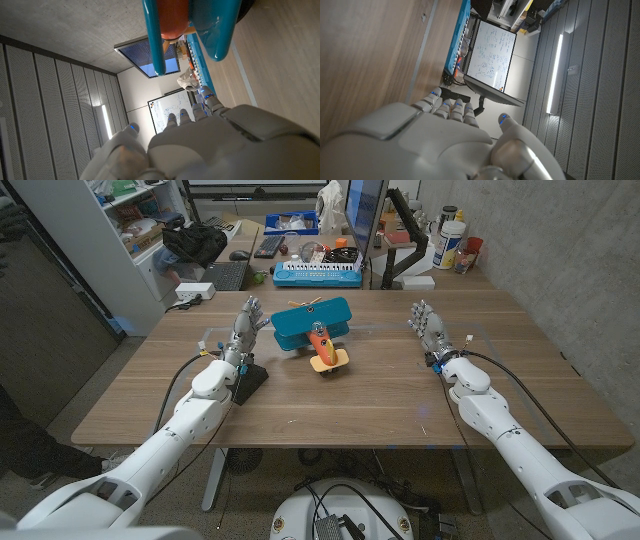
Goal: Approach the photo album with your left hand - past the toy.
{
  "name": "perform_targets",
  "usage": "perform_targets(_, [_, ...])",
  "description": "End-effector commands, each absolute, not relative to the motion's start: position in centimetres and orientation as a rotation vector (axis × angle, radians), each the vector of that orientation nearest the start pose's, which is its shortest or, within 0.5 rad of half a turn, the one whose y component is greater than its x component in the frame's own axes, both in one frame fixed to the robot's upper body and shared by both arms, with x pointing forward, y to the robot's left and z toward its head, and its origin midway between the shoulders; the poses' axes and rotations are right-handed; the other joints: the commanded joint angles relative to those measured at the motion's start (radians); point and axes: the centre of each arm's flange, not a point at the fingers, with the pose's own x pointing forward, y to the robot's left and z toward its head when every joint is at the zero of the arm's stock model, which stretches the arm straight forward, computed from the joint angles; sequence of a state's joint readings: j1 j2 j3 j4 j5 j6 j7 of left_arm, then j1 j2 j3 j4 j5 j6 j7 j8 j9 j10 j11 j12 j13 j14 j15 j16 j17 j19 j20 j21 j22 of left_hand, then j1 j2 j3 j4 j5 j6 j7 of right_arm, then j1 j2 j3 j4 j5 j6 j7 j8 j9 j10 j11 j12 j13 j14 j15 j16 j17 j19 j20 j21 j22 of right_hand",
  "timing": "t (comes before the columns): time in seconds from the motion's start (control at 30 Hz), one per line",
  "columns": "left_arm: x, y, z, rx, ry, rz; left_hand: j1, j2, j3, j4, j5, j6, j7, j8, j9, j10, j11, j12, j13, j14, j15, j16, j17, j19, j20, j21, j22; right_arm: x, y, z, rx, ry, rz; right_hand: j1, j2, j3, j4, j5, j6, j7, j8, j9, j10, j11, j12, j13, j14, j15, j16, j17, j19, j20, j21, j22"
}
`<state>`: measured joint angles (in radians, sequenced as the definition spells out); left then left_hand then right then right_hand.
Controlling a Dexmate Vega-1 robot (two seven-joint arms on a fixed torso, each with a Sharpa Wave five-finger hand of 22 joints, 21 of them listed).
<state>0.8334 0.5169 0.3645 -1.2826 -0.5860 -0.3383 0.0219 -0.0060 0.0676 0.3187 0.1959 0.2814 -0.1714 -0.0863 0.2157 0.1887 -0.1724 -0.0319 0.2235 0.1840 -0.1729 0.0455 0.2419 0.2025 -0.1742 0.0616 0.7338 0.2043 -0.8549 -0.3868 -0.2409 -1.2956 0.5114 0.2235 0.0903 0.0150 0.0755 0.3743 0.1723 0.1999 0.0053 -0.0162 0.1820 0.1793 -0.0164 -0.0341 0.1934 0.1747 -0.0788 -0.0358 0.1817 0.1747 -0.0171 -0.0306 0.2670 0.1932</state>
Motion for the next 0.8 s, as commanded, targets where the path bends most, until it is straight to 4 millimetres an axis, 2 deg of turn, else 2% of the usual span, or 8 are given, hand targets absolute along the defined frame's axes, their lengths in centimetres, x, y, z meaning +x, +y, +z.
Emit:
perform_targets(0.03, [64.3, 30.7, -1.1, 0.071, -0.691, -0.090, 0.011, 0.119, 0.007, -0.003, 0.002, -0.239, -0.009, 0.009, 0.004, -0.243, 0.011, 0.006, 0.003, -0.258, 0.011, 0.008, 0.004, -0.276, 0.014, 0.009, 0.001, 66.0, -27.6, -2.5, 0.029, -0.582, 0.209, 0.008, 0.103, 0.004, -0.004, 0.005, 0.003, -0.009, 0.006, 0.002, 0.004, -0.007, 0.007, 0.003, -0.007, -0.015, 0.006, 0.003, -0.001, -0.059, 0.003, 0.002])
perform_targets(0.8, [63.4, 31.0, 0.8, 0.178, -0.775, -0.047, 0.018, 0.118, 0.020, -0.005, 0.001, -0.224, -0.011, 0.006, 0.005, -0.227, 0.012, 0.005, 0.004, -0.242, 0.012, 0.007, 0.004, -0.275, 0.023, 0.010, -0.002, 66.4, -27.0, -2.1, 0.025, -0.583, 0.213, 0.009, 0.102, 0.002, -0.005, 0.006, 0.007, -0.009, 0.007, 0.002, 0.009, -0.003, 0.007, 0.003, -0.006, -0.013, 0.006, 0.003, 0.000, -0.058, 0.000, 0.002])
